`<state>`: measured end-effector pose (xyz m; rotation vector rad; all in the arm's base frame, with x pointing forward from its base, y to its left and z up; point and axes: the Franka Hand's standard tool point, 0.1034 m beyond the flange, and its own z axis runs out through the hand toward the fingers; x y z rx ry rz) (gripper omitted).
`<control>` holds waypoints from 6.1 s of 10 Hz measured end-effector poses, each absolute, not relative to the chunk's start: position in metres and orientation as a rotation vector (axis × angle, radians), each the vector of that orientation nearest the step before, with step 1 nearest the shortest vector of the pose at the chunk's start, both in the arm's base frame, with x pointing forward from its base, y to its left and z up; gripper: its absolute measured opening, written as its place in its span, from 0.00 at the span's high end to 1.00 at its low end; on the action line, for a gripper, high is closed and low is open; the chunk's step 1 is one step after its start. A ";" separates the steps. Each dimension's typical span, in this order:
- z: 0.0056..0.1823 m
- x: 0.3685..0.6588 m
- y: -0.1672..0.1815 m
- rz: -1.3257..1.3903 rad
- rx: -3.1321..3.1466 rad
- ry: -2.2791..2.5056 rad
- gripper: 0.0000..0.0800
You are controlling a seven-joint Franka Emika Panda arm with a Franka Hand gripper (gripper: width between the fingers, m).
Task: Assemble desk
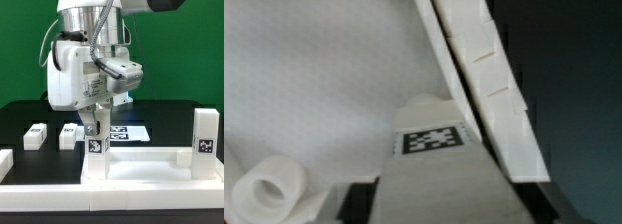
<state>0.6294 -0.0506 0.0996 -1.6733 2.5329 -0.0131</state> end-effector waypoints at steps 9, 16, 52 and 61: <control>0.147 0.636 -0.013 -0.010 -1.666 2.441 0.19; 0.113 0.574 0.030 0.086 -1.804 2.451 0.19; 0.014 0.483 -0.013 0.259 -2.773 1.494 0.90; 0.021 0.535 -0.010 0.165 -3.143 0.260 0.92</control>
Offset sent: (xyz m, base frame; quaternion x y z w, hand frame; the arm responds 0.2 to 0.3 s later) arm 0.0000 0.0000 0.0000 0.0000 0.0000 0.0000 1.0000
